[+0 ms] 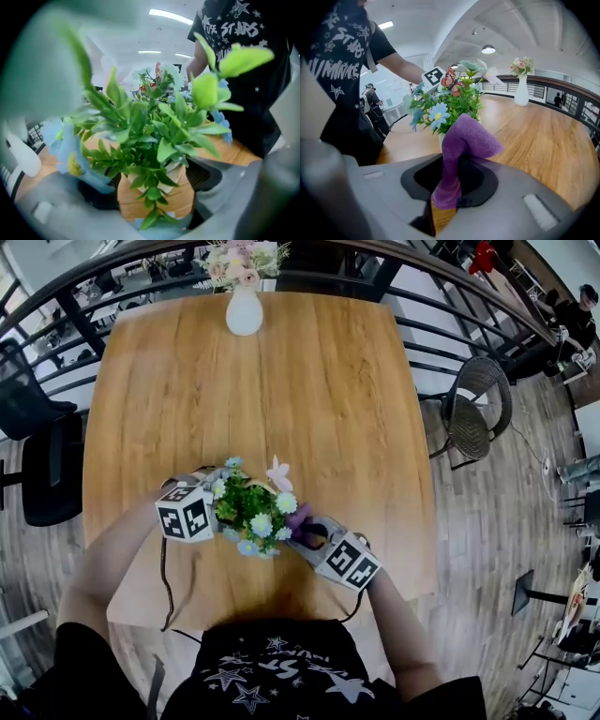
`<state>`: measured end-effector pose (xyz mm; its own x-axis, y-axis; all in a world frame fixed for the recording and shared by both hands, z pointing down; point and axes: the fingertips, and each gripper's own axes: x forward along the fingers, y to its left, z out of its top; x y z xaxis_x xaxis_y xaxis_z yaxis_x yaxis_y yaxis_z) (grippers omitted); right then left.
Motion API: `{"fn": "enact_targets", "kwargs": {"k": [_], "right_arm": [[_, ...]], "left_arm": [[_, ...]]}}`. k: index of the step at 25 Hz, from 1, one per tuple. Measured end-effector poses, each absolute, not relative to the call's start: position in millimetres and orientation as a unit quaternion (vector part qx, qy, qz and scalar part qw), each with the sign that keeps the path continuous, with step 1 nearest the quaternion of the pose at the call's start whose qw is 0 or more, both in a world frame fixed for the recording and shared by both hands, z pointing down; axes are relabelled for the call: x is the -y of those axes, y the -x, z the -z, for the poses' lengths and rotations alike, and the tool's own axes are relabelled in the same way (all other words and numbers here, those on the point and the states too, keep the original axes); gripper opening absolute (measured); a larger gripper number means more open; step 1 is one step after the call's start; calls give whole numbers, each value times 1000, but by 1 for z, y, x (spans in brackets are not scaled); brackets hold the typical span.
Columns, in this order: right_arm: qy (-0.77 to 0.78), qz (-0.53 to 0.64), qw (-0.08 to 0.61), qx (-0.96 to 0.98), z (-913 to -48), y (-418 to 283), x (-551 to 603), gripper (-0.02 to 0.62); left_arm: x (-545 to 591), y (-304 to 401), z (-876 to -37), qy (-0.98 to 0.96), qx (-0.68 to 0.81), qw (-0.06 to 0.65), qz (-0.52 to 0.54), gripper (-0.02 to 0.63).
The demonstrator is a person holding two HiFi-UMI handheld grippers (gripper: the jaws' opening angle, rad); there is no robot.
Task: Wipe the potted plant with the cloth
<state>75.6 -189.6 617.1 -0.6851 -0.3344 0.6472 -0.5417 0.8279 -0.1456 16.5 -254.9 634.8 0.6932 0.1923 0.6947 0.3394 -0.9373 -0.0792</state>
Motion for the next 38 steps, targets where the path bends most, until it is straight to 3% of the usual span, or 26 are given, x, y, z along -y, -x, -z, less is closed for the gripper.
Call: {"fn": "enact_targets", "kwargs": {"k": [12,38], "right_arm": [[-270,-193,293,896,-623,-85,194,83],[-365,-269,251,855,-630,-85,183,83]], "left_arm": [[251,-23,-636,936,88,66,335,434],[243,-39,-638,925,-183,-39,330,434]]}}
